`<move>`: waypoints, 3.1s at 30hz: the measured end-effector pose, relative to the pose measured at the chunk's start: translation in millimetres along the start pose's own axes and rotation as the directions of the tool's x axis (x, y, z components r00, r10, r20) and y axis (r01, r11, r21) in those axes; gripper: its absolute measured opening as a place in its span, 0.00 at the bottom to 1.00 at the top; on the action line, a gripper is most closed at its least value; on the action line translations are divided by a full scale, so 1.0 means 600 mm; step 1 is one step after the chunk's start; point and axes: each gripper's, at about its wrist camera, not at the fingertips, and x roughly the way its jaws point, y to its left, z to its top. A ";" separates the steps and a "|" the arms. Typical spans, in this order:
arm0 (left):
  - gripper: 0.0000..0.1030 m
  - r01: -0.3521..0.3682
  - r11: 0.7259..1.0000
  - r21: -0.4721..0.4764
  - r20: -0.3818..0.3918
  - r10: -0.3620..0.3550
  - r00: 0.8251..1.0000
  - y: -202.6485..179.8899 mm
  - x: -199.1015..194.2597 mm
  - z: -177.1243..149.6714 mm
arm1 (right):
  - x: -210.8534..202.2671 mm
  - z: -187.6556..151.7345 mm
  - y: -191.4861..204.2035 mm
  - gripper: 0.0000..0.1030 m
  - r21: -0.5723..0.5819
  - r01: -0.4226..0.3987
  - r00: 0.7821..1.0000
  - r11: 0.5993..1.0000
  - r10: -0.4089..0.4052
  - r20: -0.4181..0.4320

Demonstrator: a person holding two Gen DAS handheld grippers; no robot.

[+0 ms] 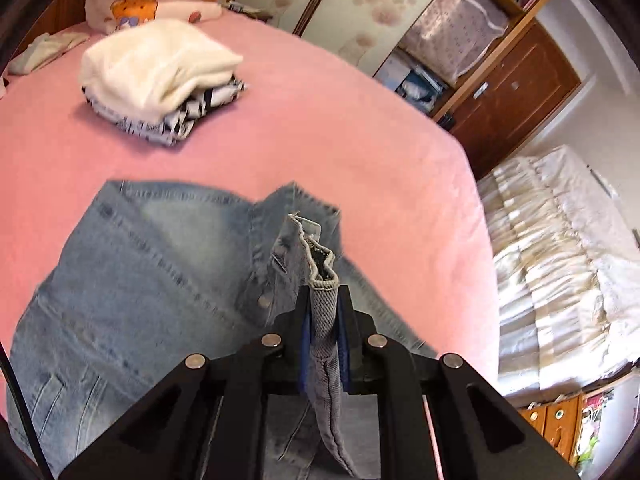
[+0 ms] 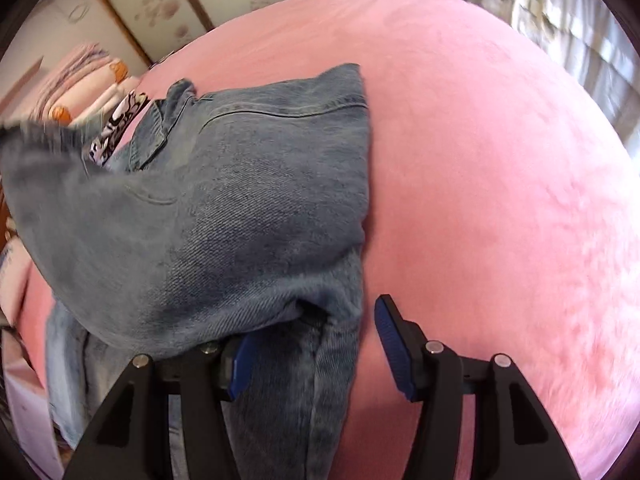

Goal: Fold large clothes
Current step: 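Hold the cuff with the left gripper while the right gripper folds the jacket side inward, then press the newly folded side flat with both grippers closed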

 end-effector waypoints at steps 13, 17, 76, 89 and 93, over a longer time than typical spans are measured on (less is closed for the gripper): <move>0.08 -0.017 1.000 -0.009 0.050 0.018 0.999 0.036 -0.036 0.044 | -0.004 0.012 0.000 0.28 -0.005 -0.050 0.999 0.999 0.050 0.008; 0.08 -0.077 0.997 -0.030 0.021 0.077 0.997 0.080 -0.031 0.023 | -0.005 0.014 0.000 0.19 0.021 -0.078 0.997 0.997 0.079 -0.018; 0.62 -0.171 0.939 0.298 -0.220 0.242 0.945 0.095 0.081 -0.199 | -0.048 0.071 0.126 0.14 -0.046 -0.211 0.960 0.976 0.198 -0.200; 0.07 -0.094 0.967 0.235 -0.428 0.190 0.884 0.090 0.159 -0.288 | 0.035 0.049 0.164 0.00 0.007 -0.221 0.919 0.975 0.211 -0.332; 0.06 -0.110 0.973 0.200 -0.429 0.188 0.884 0.114 0.156 -0.292 | 0.042 0.047 0.135 0.00 0.019 -0.162 0.927 0.987 0.159 -0.339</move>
